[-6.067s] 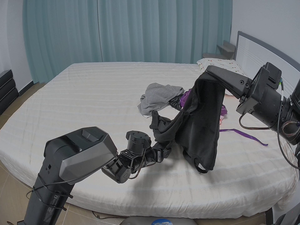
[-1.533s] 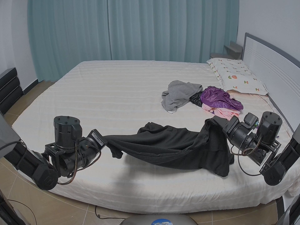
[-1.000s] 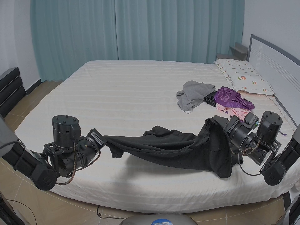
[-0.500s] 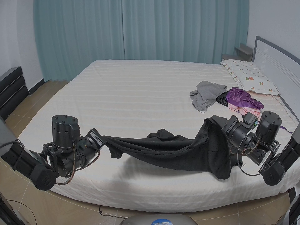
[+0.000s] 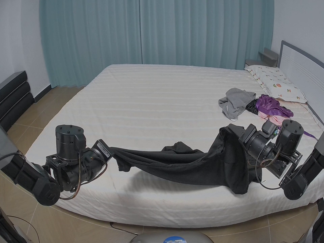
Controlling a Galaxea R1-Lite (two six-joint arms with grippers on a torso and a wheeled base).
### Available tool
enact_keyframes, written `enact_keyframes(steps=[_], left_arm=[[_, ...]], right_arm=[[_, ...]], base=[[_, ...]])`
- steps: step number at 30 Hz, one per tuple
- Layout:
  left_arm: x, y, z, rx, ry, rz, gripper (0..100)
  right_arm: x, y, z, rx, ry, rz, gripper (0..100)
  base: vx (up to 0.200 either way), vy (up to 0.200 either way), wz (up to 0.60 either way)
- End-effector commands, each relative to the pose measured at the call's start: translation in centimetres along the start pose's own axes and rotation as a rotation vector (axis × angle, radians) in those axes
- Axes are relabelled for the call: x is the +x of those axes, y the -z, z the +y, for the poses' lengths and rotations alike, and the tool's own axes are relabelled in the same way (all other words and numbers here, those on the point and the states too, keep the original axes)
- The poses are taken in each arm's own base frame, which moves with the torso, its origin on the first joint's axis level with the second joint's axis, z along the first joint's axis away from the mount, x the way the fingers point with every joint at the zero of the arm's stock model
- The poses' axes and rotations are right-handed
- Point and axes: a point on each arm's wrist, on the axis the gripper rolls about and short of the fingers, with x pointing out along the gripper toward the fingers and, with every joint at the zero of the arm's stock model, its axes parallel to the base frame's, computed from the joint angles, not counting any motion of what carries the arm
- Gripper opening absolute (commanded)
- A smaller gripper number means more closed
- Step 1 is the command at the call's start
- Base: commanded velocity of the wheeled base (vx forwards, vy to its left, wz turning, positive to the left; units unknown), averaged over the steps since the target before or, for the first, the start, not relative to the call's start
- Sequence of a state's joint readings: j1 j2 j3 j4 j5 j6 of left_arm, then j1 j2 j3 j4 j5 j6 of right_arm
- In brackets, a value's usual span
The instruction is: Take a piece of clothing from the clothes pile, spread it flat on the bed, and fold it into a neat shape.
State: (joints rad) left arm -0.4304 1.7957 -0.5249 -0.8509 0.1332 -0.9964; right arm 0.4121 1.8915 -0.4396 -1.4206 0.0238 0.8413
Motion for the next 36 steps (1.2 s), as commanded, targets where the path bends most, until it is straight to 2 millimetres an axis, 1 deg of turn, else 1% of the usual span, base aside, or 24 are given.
enact_keyframes(steps=[1,5,8,11,20,24,25,26,27,28,30,31,33,34,35,36], left_arm=[[0.0,0.1,0.1,-0.002,-0.003,0.002,0],[-0.3,-0.1,0.0,-0.003,0.0,-0.011,0],[-1.1,0.2,0.1,0.002,0.0,-0.001,0],[-1.3,0.4,0.5,0.004,-0.012,0.006,0],[-2.4,0.5,0.9,0.005,-0.02,0.005,0],[-3.2,0.4,1.0,0.005,-0.012,0.0,0],[-3.6,0.3,0.9,0.004,-0.005,-0.008,0],[-3.6,0.3,0.9,0.004,-0.005,-0.008,0],[-4.4,0.0,0.7,0.001,0.007,-0.027,0],[-4.5,0.0,0.6,0.002,0.007,-0.026,0],[-5.5,0.0,0.2,0.006,0.013,-0.036,0],[-5.5,0.0,0.2,0.006,0.013,-0.036,0],[-6.7,-0.1,-0.3,0.012,0.031,-0.041,0],[-6.8,-0.1,-0.3,0.012,0.032,-0.039,0],[-7.7,-0.4,-0.7,0.008,0.062,-0.054,0],[-7.8,-0.4,-0.8,0.009,0.065,-0.054,0]], right_arm=[[0.0,0.0,0.0,-0.002,0.0,0.002,0],[-0.4,-0.1,0.1,-0.002,0.001,0.0,0],[-0.9,-0.4,0.1,0.0,0.004,-0.005,0],[-1.5,-0.2,-0.2,-0.001,0.018,0.002,0],[-3.5,-0.6,0.2,0.0,0.02,-0.003,0],[-4.7,-0.7,0.6,-0.002,0.01,-0.008,0],[-5.3,-0.9,0.8,-0.002,0.003,-0.012,0],[-5.3,-0.9,0.8,-0.002,0.003,-0.012,0],[-6.2,-1.1,1.2,-0.003,-0.01,-0.02,0],[-6.3,-1.1,1.3,-0.003,-0.01,-0.02,0],[-7.7,-1.6,1.9,-0.005,-0.034,-0.039,0],[-7.7,-1.6,1.9,-0.005,-0.034,-0.039,0],[-9.2,-2.4,2.8,-0.019,-0.076,-0.08,0],[-9.3,-2.4,2.8,-0.019,-0.076,-0.08,0],[-10.2,-3.0,3.5,-0.027,-0.1,-0.107,0],[-10.2,-3.0,3.6,-0.029,-0.104,-0.11,0]], base=[[0.0,0.2,0.0],[0.0,0.2,0.0],[0.0,0.0,0.0],[0.0,0.0,0.0],[0.0,0.0,0.0],[-0.2,0.0,0.0],[-0.2,0.0,0.0],[-0.2,0.0,0.0],[-0.2,0.0,0.0],[-0.2,0.0,0.0],[-0.2,0.0,0.0],[-0.2,0.0,0.0],[-0.2,0.0,0.0],[-0.2,0.0,0.0],[-0.2,0.0,0.0],[-0.2,0.0,0.0]])
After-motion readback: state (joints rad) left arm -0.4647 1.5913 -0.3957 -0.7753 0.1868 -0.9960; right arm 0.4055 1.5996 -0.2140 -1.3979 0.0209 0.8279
